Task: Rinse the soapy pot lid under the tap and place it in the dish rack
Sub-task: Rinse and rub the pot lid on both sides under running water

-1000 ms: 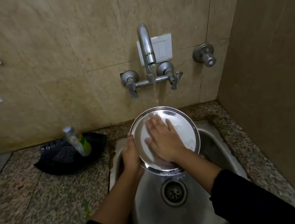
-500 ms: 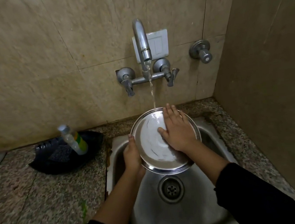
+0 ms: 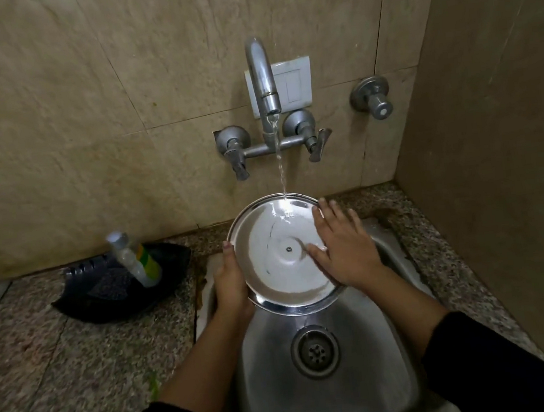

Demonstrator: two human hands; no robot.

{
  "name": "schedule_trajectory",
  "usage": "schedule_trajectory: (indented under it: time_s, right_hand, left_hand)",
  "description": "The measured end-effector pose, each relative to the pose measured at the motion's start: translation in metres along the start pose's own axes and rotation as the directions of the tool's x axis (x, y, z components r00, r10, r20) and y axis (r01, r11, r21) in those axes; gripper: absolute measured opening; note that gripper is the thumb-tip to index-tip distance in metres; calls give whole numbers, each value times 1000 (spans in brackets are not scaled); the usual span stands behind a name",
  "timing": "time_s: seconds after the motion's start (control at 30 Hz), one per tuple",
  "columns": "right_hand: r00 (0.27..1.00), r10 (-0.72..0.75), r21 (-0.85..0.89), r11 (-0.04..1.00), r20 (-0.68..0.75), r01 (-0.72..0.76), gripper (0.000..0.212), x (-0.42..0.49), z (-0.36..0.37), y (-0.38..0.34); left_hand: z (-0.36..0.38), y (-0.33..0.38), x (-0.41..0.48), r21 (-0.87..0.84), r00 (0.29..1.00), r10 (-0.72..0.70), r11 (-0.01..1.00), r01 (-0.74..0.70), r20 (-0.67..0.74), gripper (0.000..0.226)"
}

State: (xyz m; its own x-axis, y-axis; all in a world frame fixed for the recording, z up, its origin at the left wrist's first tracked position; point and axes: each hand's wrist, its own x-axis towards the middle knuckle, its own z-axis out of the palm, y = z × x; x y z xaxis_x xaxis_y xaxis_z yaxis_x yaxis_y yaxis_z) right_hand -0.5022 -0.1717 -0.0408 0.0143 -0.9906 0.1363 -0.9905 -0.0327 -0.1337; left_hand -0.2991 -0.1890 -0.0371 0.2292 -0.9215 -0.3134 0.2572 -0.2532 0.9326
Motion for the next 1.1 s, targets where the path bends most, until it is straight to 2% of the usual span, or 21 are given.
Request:
schedule_trajectory:
  time_s: [0.07, 0.13, 0.23, 0.3, 0.37, 0.43, 0.5, 0.6, 0.67, 0.73, 0.77, 0.83, 0.9, 0.97, 1.03, 1.1]
  right_hand:
    - [998, 46, 31, 999, -40, -45, 74, 18, -2, -12]
    - [999, 5, 80, 997, -51, 0, 73, 30, -4, -31]
    - [969, -246, 155, 958, 3, 243, 70, 25, -6, -57]
    - [897, -440, 170, 888, 50, 426, 65, 8, -4, -60]
    - [846, -526, 163, 846, 90, 508, 62, -11, 0, -50]
    - [858, -500, 120, 864, 113, 488, 62, -21, 1, -31]
    - [905, -409, 70, 912, 112, 404, 65, -20, 1, -14]
    - [986, -169, 9, 986, 14, 169, 71, -2, 2, 0]
    - [997, -32, 9, 999, -64, 32, 74, 17, 2, -3]
    - [996, 5, 45, 999, -89, -1, 75, 34, -1, -15]
    - [996, -21, 81, 996, -85, 28, 75, 40, -3, -25]
    - [983, -174, 138, 974, -54, 180, 72, 42, -4, -45]
    - [922, -388, 145, 911, -11, 386, 66, 27, -1, -60]
    - [841, -538, 138, 838, 49, 528, 62, 4, 3, -59]
    - [799, -591, 129, 805, 107, 578, 61, -15, 7, -40]
    - [837, -536, 71, 844, 113, 531, 63, -25, 8, -18]
  left_hand:
    - [8, -3, -5, -14, 999, -30, 999, 31, 44, 43]
    - [13, -4, -7, -19, 997, -41, 999, 42, 59, 47]
    - [16, -1, -5, 4, 997, -45, 999, 44, 60, 50]
    - [13, 6, -4, 16, 998, -31, 999, 31, 47, 51]
    - [8, 9, 0, 19, 1000, -21, 1000, 21, -2, 50]
    - [3, 9, 3, -17, 1000, -17, 1000, 17, -20, 48]
    - [2, 6, 4, -28, 1000, -1, 1000, 0, -19, 45]
    - [5, -2, 2, -31, 1000, 3, 1000, -3, 1, 45]
    - [9, -8, -2, -21, 999, -13, 1000, 14, 50, 48]
    - [14, -9, -7, -10, 998, -19, 1000, 20, 58, 48]
    - [16, -9, -8, -6, 998, -24, 1000, 24, 55, 48]
    - [21, -3, -13, -1, 996, -45, 999, 45, 72, 48]
    - [21, 4, -14, 24, 997, -48, 999, 47, 54, 49]
    - [14, 6, -9, 31, 998, -52, 998, 51, 35, 52]
    - [7, 5, -5, -19, 998, -53, 998, 54, 19, 52]
    - [1, -2, 0, -36, 1000, -19, 999, 18, -6, 49]
